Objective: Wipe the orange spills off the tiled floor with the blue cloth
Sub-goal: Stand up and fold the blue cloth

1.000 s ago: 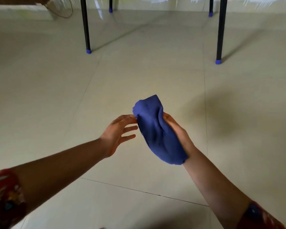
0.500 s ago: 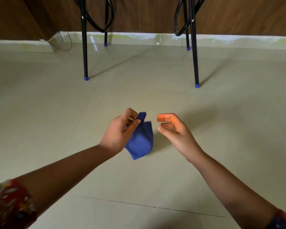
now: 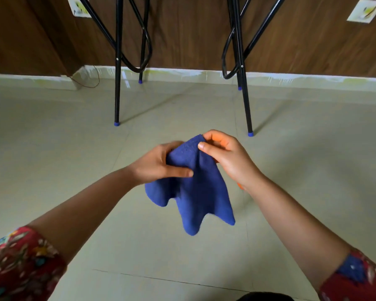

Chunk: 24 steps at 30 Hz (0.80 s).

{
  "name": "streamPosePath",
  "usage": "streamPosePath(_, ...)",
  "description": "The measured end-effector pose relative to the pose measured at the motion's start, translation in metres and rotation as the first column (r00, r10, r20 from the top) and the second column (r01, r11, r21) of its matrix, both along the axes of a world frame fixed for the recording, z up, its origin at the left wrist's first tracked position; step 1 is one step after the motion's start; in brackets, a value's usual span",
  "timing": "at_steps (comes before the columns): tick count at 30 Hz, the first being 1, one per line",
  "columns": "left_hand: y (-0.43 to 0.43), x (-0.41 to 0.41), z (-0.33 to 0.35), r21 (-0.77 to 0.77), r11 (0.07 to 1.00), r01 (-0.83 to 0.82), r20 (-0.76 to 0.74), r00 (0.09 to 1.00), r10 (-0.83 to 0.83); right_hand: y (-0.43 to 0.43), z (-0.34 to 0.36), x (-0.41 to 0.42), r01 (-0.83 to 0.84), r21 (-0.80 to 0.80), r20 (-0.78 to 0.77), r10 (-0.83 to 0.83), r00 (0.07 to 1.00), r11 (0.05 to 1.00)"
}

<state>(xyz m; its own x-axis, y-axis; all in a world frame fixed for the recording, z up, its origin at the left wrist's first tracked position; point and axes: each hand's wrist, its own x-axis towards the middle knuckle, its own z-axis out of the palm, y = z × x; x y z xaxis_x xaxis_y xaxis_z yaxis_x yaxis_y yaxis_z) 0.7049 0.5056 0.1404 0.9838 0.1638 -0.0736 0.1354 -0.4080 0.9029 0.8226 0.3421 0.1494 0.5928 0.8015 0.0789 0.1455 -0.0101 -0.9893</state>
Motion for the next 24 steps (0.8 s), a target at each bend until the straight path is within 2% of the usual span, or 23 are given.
streamPosePath(3,0.008,-0.009,0.029,0.115,0.993,0.037,-0.276,0.961,-0.003,-0.002,0.046,-0.001,0.053,-0.001,-0.067,-0.053,0.996,0.999)
streamPosePath(5,0.018,-0.019,0.055,0.173,0.985,-0.01,-0.335,0.94,0.069,-0.005,0.081,-0.004,0.081,-0.029,-0.07,-0.083,0.994,0.996)
streamPosePath(7,0.025,-0.033,0.094,0.257,0.958,-0.13,-0.24,0.951,0.194,-0.01,0.117,-0.009,0.112,-0.066,-0.072,-0.116,0.991,0.992)
streamPosePath(10,0.028,-0.056,0.182,0.257,0.903,-0.343,-0.055,0.928,0.368,-0.02,0.198,-0.018,0.145,-0.116,-0.025,-0.149,0.989,0.983)
streamPosePath(13,0.027,-0.066,0.274,0.295,0.864,-0.408,0.118,0.913,0.391,-0.025,0.285,-0.02,0.195,-0.064,0.05,-0.192,0.98,0.979)
streamPosePath(15,0.029,-0.069,0.343,0.206,0.913,-0.351,0.106,0.936,0.336,-0.026,0.352,-0.023,0.224,-0.042,0.113,-0.218,0.969,0.974)
streamPosePath(17,0.031,-0.076,0.409,0.016,0.968,-0.25,0.031,0.968,0.249,-0.029,0.411,-0.028,0.227,-0.048,0.167,-0.216,0.962,0.973)
streamPosePath(20,0.031,-0.087,0.501,-0.232,0.956,-0.182,-0.028,0.983,0.18,-0.037,0.501,-0.04,0.253,-0.038,0.166,-0.244,0.955,0.967)
streamPosePath(22,0.027,-0.088,0.544,-0.383,0.898,-0.214,0.024,0.97,0.242,-0.039,0.548,-0.044,0.284,0.018,0.041,-0.284,0.958,0.959)
streamPosePath(24,0.022,-0.09,0.572,-0.568,0.77,-0.291,-0.013,0.938,0.345,-0.041,0.58,-0.049,0.289,0.01,-0.274,-0.275,0.921,0.957)
